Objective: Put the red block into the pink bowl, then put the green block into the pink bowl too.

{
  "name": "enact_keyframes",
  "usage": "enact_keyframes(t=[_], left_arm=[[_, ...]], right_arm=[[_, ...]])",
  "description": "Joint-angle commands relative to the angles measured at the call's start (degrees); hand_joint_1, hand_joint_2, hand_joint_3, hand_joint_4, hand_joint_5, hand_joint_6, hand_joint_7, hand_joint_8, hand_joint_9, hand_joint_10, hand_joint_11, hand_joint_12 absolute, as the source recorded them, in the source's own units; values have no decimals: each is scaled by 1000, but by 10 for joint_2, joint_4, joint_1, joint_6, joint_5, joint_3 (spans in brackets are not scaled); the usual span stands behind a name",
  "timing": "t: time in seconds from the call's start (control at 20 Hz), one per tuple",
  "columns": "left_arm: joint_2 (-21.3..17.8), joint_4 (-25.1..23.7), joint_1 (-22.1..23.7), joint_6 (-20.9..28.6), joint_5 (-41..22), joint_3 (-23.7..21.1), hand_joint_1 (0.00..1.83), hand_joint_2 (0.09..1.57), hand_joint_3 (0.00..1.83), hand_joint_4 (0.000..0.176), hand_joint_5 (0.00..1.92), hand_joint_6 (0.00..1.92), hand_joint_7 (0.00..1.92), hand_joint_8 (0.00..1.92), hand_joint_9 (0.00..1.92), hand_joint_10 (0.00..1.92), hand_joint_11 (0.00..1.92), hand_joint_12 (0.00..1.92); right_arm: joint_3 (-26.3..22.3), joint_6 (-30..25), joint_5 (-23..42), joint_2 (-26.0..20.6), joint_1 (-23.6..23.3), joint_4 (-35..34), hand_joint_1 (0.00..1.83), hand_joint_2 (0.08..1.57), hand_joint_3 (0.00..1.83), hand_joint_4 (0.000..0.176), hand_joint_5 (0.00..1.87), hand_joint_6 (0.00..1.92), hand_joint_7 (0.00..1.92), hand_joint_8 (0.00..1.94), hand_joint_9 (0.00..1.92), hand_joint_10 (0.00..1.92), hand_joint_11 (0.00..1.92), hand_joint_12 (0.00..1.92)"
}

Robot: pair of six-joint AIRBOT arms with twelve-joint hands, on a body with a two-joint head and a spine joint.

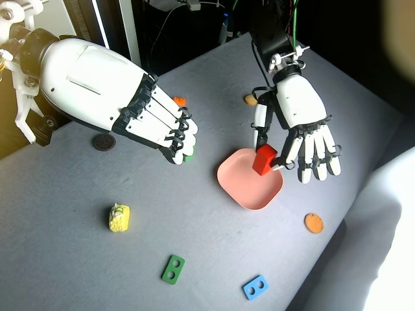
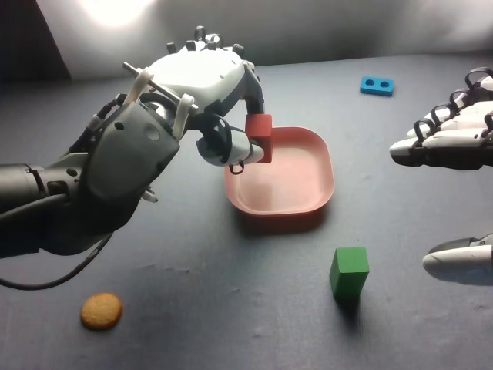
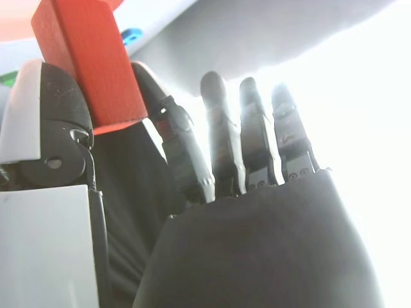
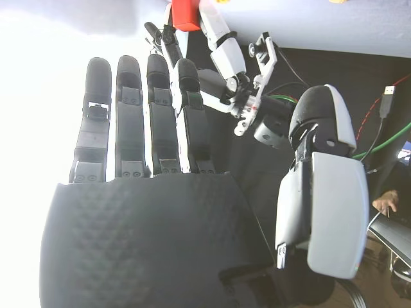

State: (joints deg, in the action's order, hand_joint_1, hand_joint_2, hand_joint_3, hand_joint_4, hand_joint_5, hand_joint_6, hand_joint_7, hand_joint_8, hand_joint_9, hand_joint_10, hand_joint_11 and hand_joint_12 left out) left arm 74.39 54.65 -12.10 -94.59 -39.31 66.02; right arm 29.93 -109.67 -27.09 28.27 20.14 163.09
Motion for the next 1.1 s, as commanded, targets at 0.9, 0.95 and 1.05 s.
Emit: enact_keyframes(t=[0.9, 0.95, 1.05], left_arm=[[10, -68, -2, 51, -29, 59, 1086, 1105, 0, 10, 1000, 950, 400, 5, 170, 3, 0, 0], [10, -68, -2, 52, -29, 60, 1089, 1108, 1, 0, 994, 959, 399, 3, 170, 2, 0, 0], [10, -68, -2, 52, -29, 60, 1096, 1090, 0, 8, 1036, 892, 424, 4, 170, 1, 0, 0]], right_arm=[[-1, -3, -61, -4, -9, 5, 303, 1027, 1, 0, 376, 0, 373, 1, 333, 3, 0, 824], [-1, -3, -61, -4, -9, 5, 293, 1027, 0, 0, 388, 4, 390, 5, 351, 8, 0, 888], [-2, -4, -61, -4, -9, 5, 264, 1035, 2, 0, 349, 1, 346, 1, 302, 1, 0, 776]])
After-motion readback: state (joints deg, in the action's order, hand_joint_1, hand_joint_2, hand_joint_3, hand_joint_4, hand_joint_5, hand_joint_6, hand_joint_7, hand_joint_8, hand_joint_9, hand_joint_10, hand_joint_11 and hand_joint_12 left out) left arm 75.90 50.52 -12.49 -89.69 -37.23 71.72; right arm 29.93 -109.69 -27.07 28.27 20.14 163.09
